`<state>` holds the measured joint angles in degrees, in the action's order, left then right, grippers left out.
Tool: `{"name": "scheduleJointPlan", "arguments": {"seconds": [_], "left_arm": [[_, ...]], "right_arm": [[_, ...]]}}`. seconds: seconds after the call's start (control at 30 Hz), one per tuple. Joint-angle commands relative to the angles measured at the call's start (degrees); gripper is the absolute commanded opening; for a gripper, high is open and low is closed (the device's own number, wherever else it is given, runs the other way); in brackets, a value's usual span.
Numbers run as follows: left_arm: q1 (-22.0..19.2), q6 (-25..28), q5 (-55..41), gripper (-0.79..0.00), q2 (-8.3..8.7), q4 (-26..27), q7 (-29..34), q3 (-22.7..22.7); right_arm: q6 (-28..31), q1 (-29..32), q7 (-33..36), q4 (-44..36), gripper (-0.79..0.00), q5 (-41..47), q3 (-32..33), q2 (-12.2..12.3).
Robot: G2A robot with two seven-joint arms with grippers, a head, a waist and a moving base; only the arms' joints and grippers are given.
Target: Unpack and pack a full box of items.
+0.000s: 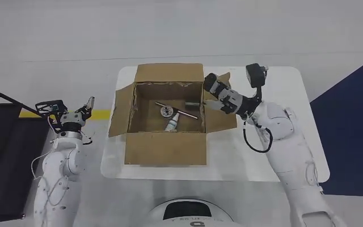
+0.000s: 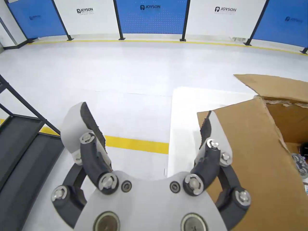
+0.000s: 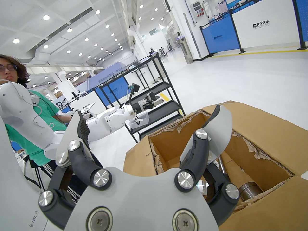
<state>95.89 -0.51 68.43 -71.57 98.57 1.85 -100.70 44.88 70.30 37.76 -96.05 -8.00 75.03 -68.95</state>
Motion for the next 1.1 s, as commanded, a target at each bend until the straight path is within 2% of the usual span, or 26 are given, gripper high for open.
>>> {"name": "scheduleJointPlan", "arguments": {"seconds": [0.0,0.07,0.1,0.27,0.47,0.63,0.77,1.07], "left_arm": [[0.0,0.0,0.0,0.000,0.00,0.0,0.0,0.0],[0.0,0.0,0.0,0.000,0.00,0.0,0.0,0.0],[0.0,0.0,0.0,0.000,0.00,0.0,0.0,0.0],[0.0,0.0,0.0,0.000,0.00,0.0,0.0,0.0],[0.0,0.0,0.0,0.000,0.00,0.0,0.0,0.0],[0.0,0.0,0.0,0.000,0.00,0.0,0.0,0.0],[0.0,0.0,0.0,0.000,0.00,0.0,0.0,0.0],[0.0,0.0,0.0,0.000,0.00,0.0,0.0,0.0]], "right_arm": [[-9.1,-5.4,7.7,1.5,0.000,-5.2,-6.1,-0.4],[-18.4,-12.0,14.3,3.7,0.000,-8.5,-13.0,-1.4],[-20.3,-14.2,15.2,4.9,0.000,-8.7,-15.2,-1.9],[-30.7,-27.1,15.0,16.2,0.000,-14.0,-29.0,-6.1],[-37.4,-34.2,16.7,26.4,0.000,-17.9,-39.4,-10.3],[-37.3,-37.8,15.9,35.4,0.000,-16.6,-44.1,-13.8],[-41.0,-40.7,15.2,43.9,0.000,-17.6,-47.8,-17.1],[-41.5,-43.4,16.4,54.6,0.000,-18.5,-53.2,-23.4]]}}
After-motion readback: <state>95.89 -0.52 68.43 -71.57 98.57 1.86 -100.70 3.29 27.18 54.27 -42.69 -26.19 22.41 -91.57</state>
